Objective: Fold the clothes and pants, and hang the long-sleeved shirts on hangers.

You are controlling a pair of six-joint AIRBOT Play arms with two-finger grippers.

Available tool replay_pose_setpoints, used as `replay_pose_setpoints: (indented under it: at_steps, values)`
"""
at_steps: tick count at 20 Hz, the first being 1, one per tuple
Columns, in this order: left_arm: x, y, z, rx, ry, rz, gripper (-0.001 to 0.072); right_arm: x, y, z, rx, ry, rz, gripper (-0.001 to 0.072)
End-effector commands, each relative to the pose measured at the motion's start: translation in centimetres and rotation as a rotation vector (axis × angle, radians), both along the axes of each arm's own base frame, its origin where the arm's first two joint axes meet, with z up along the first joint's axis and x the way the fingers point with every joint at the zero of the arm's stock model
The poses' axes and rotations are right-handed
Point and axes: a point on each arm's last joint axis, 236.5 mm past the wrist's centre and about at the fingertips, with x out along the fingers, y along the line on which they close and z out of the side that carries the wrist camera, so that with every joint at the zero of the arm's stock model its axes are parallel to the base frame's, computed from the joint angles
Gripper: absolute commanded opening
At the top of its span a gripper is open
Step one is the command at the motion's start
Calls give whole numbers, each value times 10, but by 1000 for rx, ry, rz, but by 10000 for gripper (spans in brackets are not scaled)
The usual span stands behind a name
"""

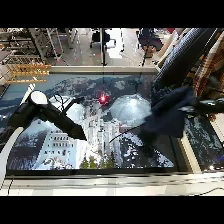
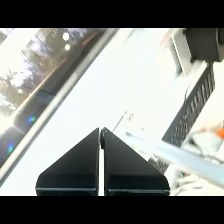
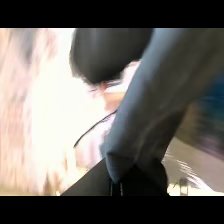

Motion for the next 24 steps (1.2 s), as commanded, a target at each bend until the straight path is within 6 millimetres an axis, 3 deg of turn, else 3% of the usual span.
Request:
replay_pose_setpoints:
  at_steps: [1, 2, 3, 5, 7, 10, 11, 12, 13, 14, 15, 17, 18, 19, 20, 21, 23, 24]
  values:
    - [-11, 4, 7, -8, -7, -50, 15, -61, -106, 0, -19, -21, -328, 11]
    - [-11, 3, 7, -8, -7, -51, 15, -77, -142, -10, 13, -38, -479, 11]
    - [-11, 4, 7, -8, -8, -53, 14, -96, -165, -23, 35, -45, -561, 11]
    - [-11, 4, 7, -8, -8, -53, 15, -152, -198, -70, 53, 38, -694, 10]
    - [-10, 6, 5, 3, -12, -54, 15, -217, -211, -122, 49, 171, -822, 10]
    - [-10, 8, 3, 13, -13, -53, 15, -307, -198, -191, 48, 405, -942, 13]
    - [-10, 8, 3, 13, -13, -53, 15, -332, -194, -203, 38, 470, -977, 57]
    - [-10, 8, 3, 14, -13, -54, 15, -347, -197, -206, 40, 504, -1032, 267]
    - [-10, 8, 3, 16, -13, -54, 15, -351, -205, -202, 29, 496, -1078, 422]
    - [-9, 10, 2, 22, -12, -50, 15, -346, -215, -193, 10, 467, -1088, 430]
    - [-8, 13, 1, 32, -10, -39, 15, -329, -227, -178, -2, 403, -1082, 430]
    - [-1, 28, -5, 90, -1, 9, 15, -267, -242, -141, 12, 220, -1025, 427]
    - [4, 47, -14, 173, 5, 60, 15, -223, -233, -121, 53, 123, -947, 428]
    - [11, 74, -25, 291, -1, 123, 14, -182, -214, -108, 95, 62, -847, 428]
    - [21, 112, -36, 455, -25, 216, 14, -146, -181, -103, 122, 49, -705, 428]
    - [31, 153, -39, 619, -71, 312, 15, -123, -143, -105, 125, 81, -549, 428]
    - [54, 233, -18, 886, -239, 517, 15, -99, -66, -121, 67, 190, -238, 427]
    - [64, 258, 0, 934, -330, 616, 15, -93, -32, -131, 11, 236, -96, 427]
